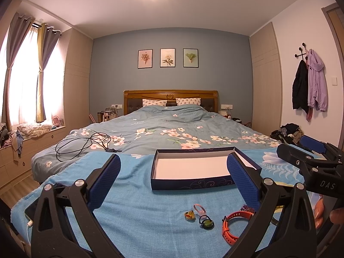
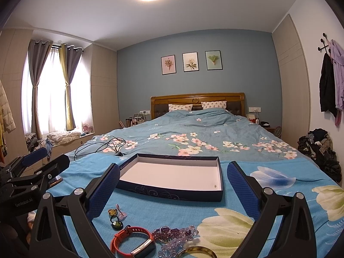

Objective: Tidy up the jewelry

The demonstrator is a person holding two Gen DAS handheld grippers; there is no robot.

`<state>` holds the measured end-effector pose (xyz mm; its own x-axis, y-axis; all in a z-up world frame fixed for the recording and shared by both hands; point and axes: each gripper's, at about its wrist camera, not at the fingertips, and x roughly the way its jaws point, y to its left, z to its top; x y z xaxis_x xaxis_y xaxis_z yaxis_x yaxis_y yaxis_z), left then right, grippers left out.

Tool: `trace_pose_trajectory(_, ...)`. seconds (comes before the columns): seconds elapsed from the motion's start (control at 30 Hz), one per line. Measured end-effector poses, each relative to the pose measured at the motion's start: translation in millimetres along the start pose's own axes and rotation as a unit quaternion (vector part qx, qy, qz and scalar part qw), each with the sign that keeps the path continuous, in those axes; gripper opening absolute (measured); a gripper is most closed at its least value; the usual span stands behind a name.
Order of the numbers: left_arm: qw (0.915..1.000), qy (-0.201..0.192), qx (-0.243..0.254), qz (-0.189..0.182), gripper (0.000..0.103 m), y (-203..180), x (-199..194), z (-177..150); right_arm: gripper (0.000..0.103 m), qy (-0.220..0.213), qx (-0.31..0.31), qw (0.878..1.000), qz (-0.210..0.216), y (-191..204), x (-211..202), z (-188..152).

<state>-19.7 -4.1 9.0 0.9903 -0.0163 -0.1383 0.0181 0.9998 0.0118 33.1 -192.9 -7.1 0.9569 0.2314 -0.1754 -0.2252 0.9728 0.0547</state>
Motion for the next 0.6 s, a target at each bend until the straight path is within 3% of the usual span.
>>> trace_pose_trajectory(0.6,1.0,0.004,0.002,-0.003,0.097,-2.9,3.0,-3.2,0.096,0.003,0.001,1.0,0.0,-2.5,1.4,-0.8)
